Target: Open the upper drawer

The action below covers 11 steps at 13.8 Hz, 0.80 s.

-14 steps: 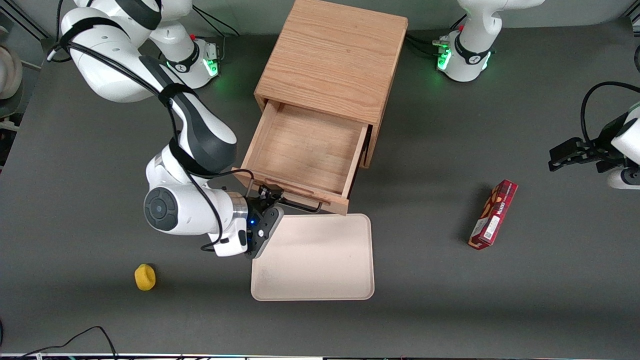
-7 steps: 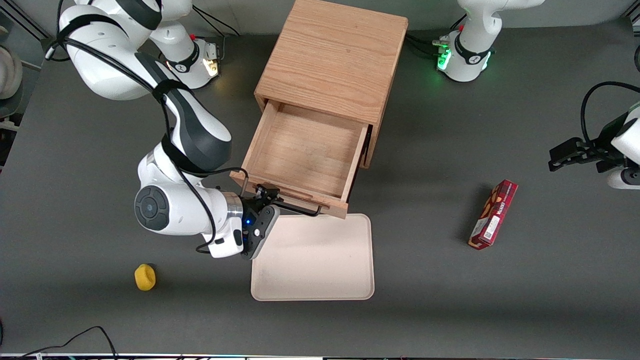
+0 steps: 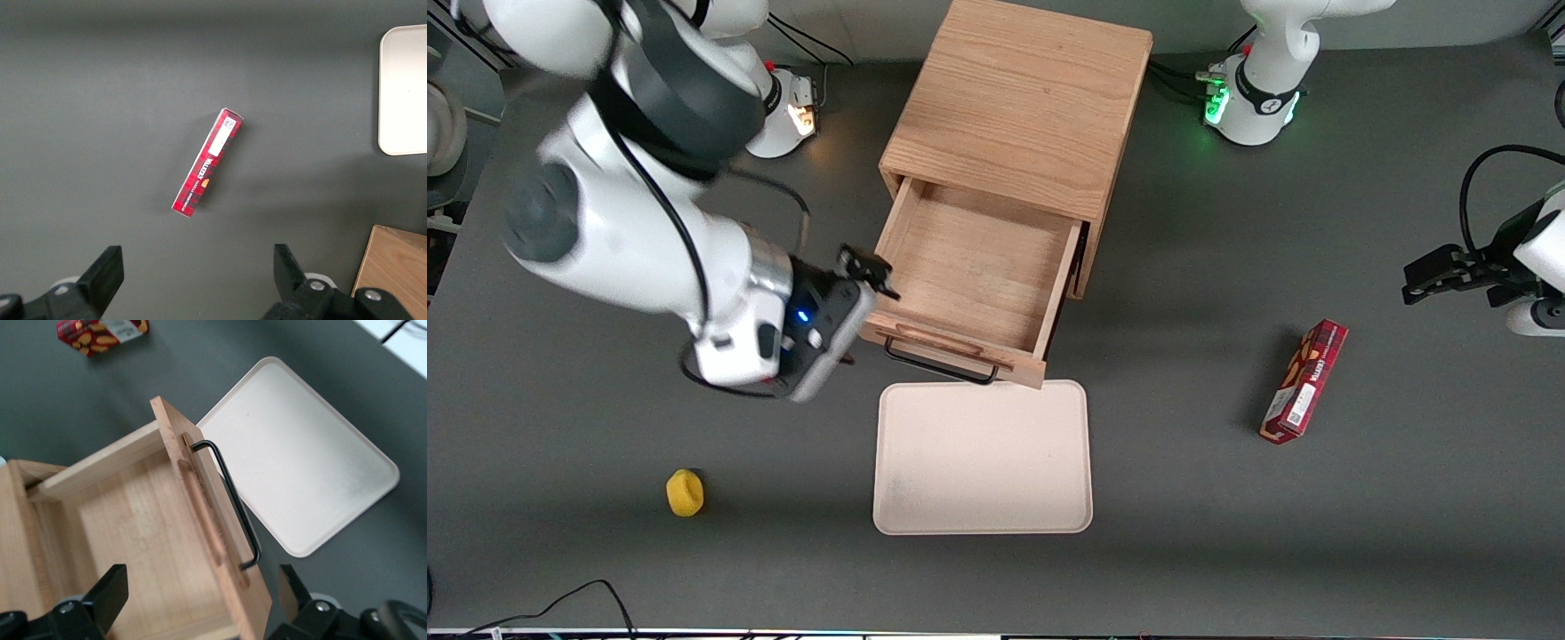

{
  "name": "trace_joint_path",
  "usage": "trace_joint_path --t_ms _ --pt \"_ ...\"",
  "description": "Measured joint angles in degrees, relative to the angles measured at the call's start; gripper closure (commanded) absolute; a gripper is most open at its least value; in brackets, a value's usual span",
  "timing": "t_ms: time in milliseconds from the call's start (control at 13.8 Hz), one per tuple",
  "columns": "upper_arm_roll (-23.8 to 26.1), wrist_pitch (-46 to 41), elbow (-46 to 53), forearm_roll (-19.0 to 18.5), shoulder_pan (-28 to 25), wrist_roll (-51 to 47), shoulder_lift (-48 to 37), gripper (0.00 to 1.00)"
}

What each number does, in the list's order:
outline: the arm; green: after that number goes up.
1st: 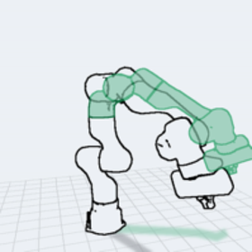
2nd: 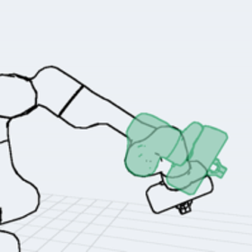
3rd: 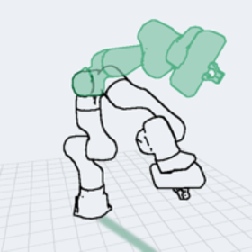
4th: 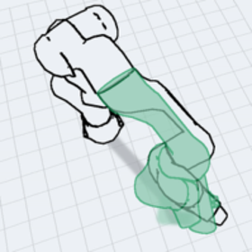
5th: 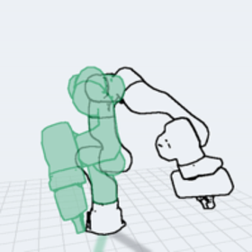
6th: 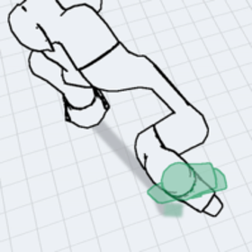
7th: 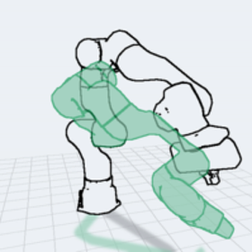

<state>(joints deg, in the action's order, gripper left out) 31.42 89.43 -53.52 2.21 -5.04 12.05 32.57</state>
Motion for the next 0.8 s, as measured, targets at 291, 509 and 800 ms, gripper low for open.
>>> trace_joint_path --t_ms 291,509,800 --pt "-7.58 -12.90 -0.12 -0.06 0.44 -17.52 -9.31 0.00" --pt "-22.06 -21.68 -0.80 -0.06 1.00 -19.07 -12.91 0.00" --pt "-32.64 -26.73 -8.82 0.59 2.40 -18.97 -17.61 0.00"
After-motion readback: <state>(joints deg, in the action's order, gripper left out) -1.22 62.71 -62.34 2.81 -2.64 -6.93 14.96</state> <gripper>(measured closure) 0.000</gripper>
